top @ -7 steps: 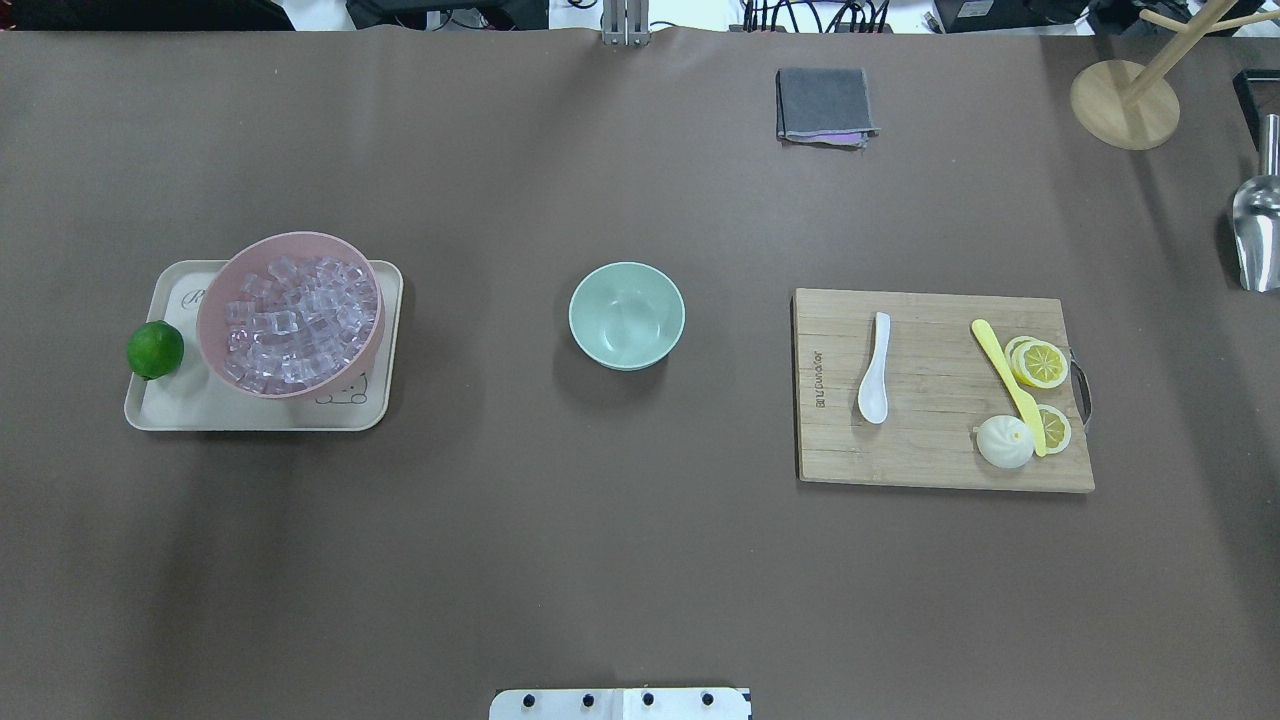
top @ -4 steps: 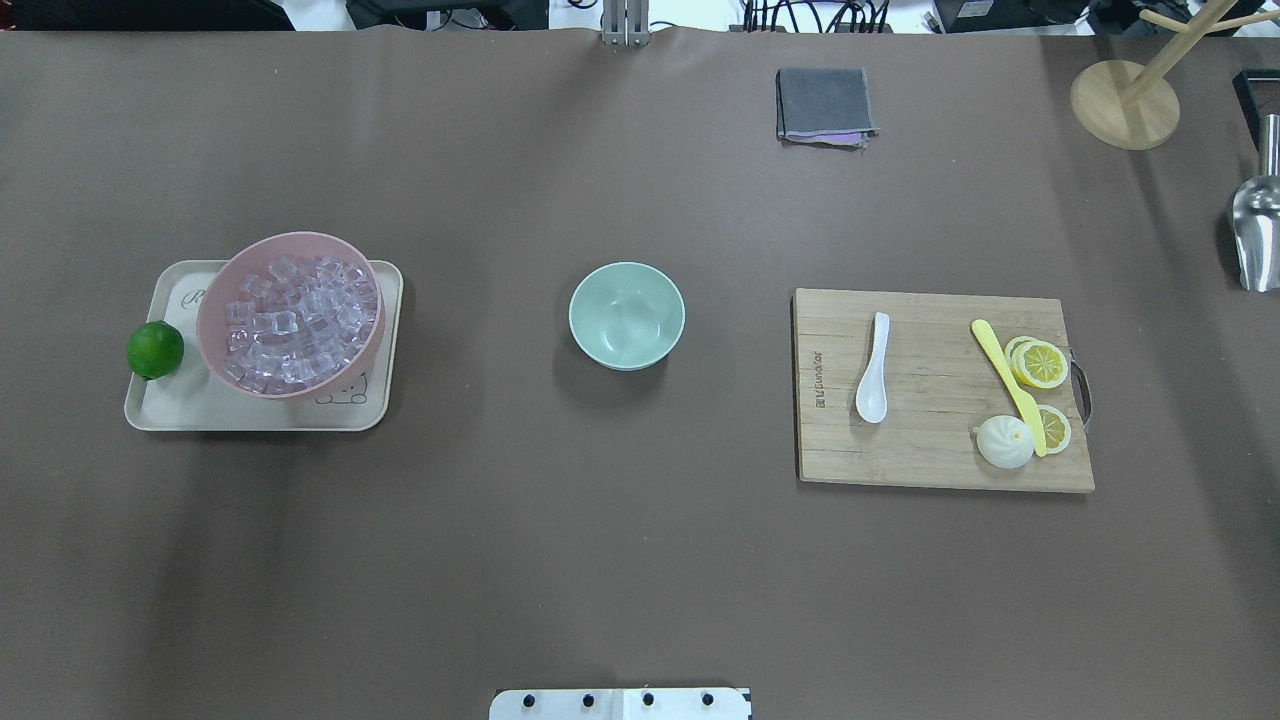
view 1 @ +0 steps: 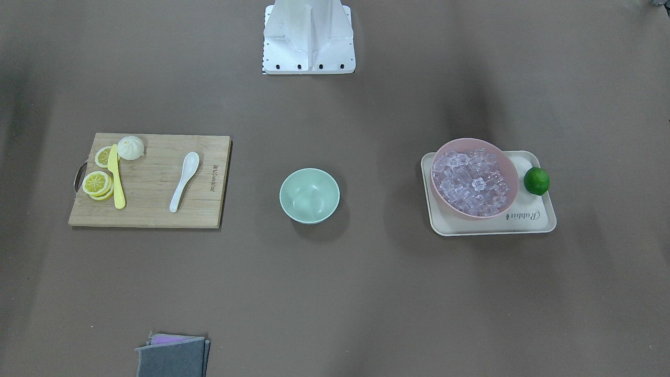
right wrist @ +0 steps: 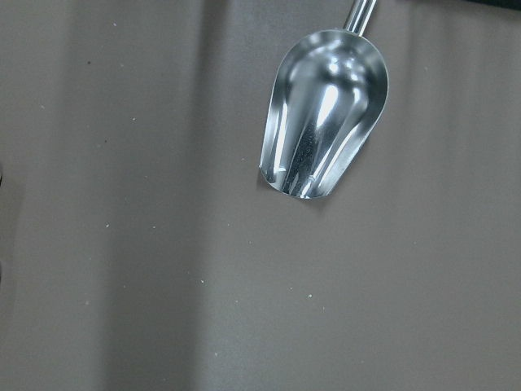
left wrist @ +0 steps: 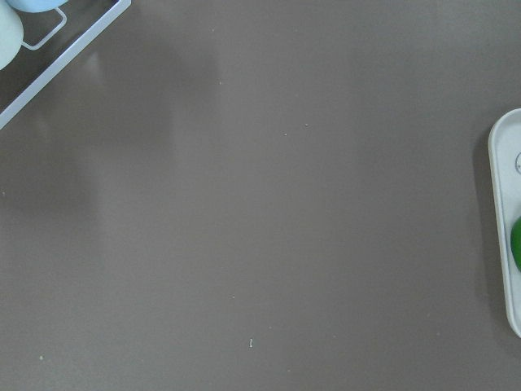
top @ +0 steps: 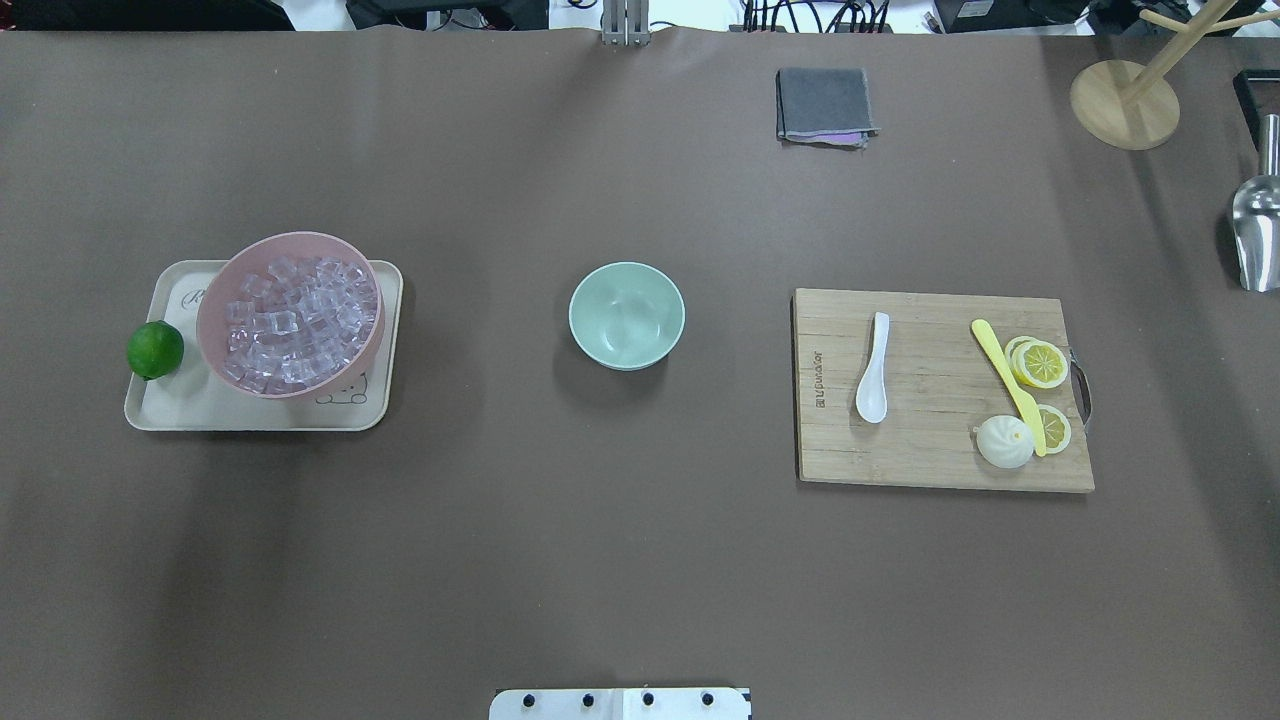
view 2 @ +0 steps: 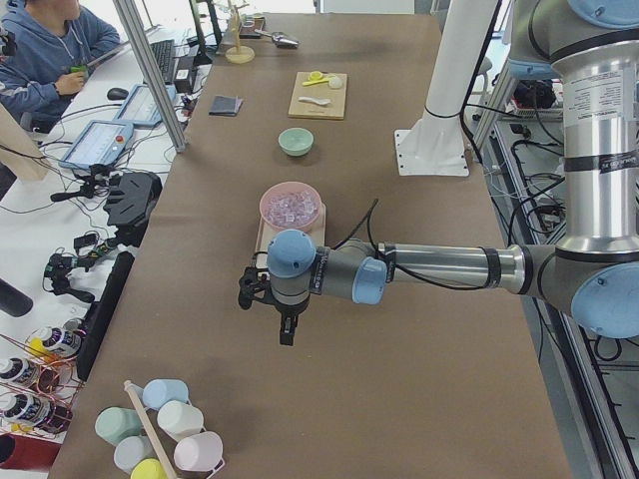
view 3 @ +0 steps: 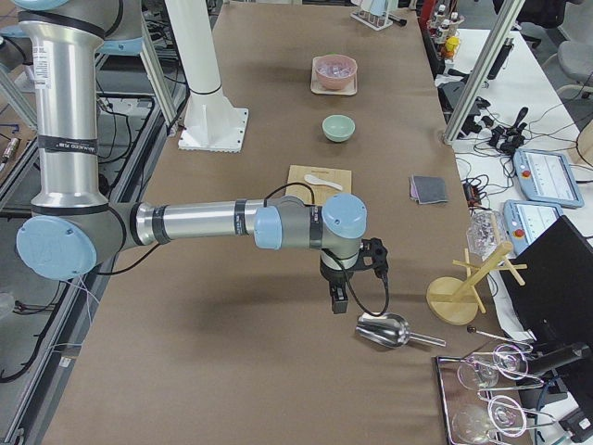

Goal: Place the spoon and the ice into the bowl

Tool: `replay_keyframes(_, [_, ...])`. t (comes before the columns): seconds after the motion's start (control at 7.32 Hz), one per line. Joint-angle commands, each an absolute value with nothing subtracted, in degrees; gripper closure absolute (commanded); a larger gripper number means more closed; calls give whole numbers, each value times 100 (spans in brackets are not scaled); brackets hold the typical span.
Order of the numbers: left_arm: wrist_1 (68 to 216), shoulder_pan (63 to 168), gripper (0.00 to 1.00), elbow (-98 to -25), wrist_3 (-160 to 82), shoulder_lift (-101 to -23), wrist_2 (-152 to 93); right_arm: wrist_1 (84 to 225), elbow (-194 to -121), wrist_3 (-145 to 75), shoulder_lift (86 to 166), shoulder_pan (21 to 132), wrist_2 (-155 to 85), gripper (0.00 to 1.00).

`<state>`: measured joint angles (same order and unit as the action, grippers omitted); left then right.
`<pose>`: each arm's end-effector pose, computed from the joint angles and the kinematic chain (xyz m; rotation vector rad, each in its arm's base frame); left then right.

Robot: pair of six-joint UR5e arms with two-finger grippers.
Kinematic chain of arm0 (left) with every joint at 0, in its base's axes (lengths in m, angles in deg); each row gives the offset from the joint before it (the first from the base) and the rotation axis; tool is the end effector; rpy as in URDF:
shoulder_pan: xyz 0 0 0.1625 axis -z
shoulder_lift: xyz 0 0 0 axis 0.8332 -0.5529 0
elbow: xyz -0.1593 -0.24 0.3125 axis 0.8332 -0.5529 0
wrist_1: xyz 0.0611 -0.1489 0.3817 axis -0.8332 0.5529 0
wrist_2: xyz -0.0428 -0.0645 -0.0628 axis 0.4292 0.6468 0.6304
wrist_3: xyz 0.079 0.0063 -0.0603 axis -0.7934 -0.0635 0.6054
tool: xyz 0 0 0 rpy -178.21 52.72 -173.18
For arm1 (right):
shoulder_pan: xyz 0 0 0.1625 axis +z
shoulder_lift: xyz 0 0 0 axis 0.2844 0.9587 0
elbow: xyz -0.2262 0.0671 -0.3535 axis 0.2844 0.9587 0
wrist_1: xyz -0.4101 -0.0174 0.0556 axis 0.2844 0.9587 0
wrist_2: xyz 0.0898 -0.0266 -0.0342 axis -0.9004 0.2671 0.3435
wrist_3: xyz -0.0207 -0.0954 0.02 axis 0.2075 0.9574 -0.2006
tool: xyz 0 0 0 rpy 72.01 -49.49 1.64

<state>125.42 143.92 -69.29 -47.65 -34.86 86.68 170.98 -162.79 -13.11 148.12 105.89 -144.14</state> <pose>-0.0397 -0.4468 0.6252 0.1094 0.8445 0.0180 0.0615 -0.4808 0.6106 0.0907 -0.7267 -0.1245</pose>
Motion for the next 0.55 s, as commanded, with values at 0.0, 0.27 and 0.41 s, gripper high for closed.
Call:
replay_keyframes(0.0, [12543,14397,2,-6899,-4740,-3459,8674,17087,-16329,-1312,14811,10582,-14417,0])
replay_keyframes(0.27, [12543,14406,1,-6925,-4723,-3450,8674,17051,-16312,-1321,14829,10582,-14522,0])
replay_keyframes(0.41, [12561,14397,1,-6890,-4723,-3450,8674,17051,-16320,-1312,14838,10582,-14557,0])
